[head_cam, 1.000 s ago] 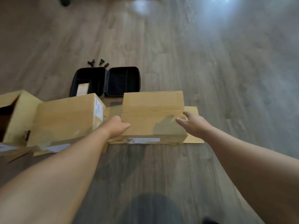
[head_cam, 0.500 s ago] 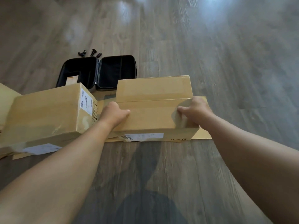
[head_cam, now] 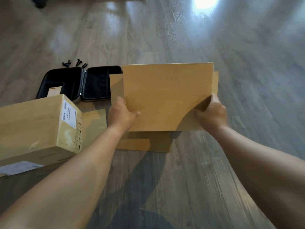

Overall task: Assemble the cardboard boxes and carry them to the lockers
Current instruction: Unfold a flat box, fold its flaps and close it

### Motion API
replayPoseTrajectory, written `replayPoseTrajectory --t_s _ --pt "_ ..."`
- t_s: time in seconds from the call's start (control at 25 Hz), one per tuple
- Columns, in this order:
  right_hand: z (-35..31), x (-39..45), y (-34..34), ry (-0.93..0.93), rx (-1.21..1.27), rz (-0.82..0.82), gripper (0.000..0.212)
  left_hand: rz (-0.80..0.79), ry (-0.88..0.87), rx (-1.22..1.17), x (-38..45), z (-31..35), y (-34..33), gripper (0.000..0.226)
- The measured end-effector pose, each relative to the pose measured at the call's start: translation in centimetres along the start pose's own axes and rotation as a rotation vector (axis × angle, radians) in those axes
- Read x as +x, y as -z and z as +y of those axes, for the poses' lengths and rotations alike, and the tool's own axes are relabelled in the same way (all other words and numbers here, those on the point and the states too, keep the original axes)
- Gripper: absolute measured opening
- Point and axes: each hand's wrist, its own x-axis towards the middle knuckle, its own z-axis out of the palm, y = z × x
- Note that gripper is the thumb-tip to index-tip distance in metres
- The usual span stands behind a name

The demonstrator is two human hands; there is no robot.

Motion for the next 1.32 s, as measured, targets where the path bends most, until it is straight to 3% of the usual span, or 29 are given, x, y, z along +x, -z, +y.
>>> replayPoseTrajectory --t_s 0.16,0.36,0.44,0.6,0.76,1.0,1.08,1.2,1.32 --pt "1.9 -0.8 -0.1 -0.090 -0.021 0.055 0.053 -0.100 0.003 -0.090 -0.8 -0.2 -1.1 0.035" --pt "2.6 -0.8 1.2 -0.081 0.105 -0.020 0.052 -0.262 0.064 -0.266 -0.6 0.7 0.7 0.053" --pt "2.4 -0.5 2.0 -0.017 0.194 -0.003 0.050 -0.221 0.095 -0.342 -0.1 1.5 1.4 0.058" --pt "1.0 0.2 3.1 0.000 0.256 0.093 0.059 -0.122 0.194 -0.381 0.7 2.8 1.8 0.089" --pt "0.3 1.4 4.1 -0.107 0.246 0.133 0.067 -0.028 0.188 -0.358 0.6 3.5 2.0 0.080" --pt "1.6 1.4 5.0 0.009 0.425 0.040 0.019 -0.090 0.087 -0.347 1.1 3.7 2.2 0.073" --pt "2.7 0.8 4.9 0.070 0.363 0.047 0.013 -0.115 0.044 -0.261 1.0 3.2 1.6 0.068" --pt "3.9 0.0 4.4 0.187 0.135 0.089 0.030 -0.099 -0.052 -0.155 0.0 2.9 0.6 0.025" --pt "4.2 -1.1 3.8 0.259 0.075 0.107 0.069 0.006 -0.107 -0.157 -0.4 2.4 0.1 0.021"
